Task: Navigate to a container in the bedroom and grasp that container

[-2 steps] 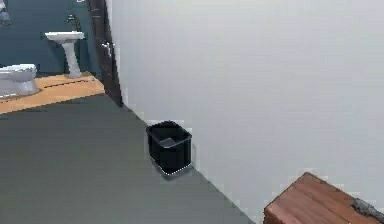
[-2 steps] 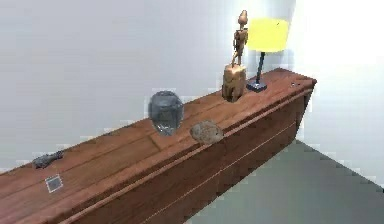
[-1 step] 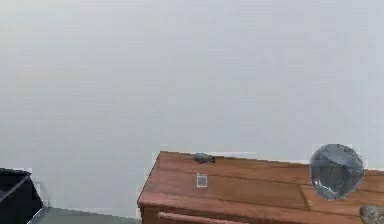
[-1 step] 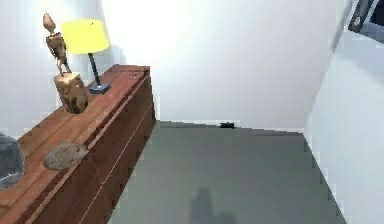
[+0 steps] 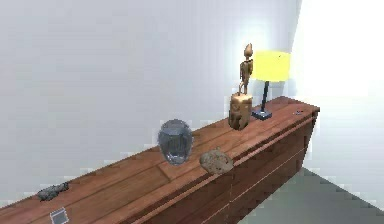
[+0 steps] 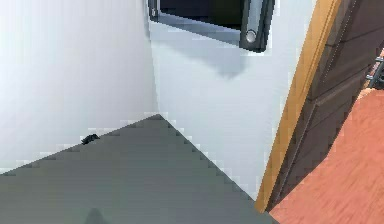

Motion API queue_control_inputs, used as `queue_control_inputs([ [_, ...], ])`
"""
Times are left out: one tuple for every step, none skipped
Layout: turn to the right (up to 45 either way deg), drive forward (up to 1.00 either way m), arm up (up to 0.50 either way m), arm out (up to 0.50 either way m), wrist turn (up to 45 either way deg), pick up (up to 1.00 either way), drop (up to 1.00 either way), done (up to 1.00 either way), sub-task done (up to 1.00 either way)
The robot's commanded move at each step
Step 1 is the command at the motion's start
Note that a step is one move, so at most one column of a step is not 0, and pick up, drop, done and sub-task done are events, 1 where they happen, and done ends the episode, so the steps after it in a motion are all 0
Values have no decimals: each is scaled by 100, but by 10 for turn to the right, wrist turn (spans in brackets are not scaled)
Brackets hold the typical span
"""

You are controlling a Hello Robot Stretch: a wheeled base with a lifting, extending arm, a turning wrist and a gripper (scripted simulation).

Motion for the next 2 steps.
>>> queue_control_inputs([
  [30, 0, 0, 0, 0, 0, 0, 0, 0],
  [0, 45, 0, 0, 0, 0, 0, 0, 0],
])
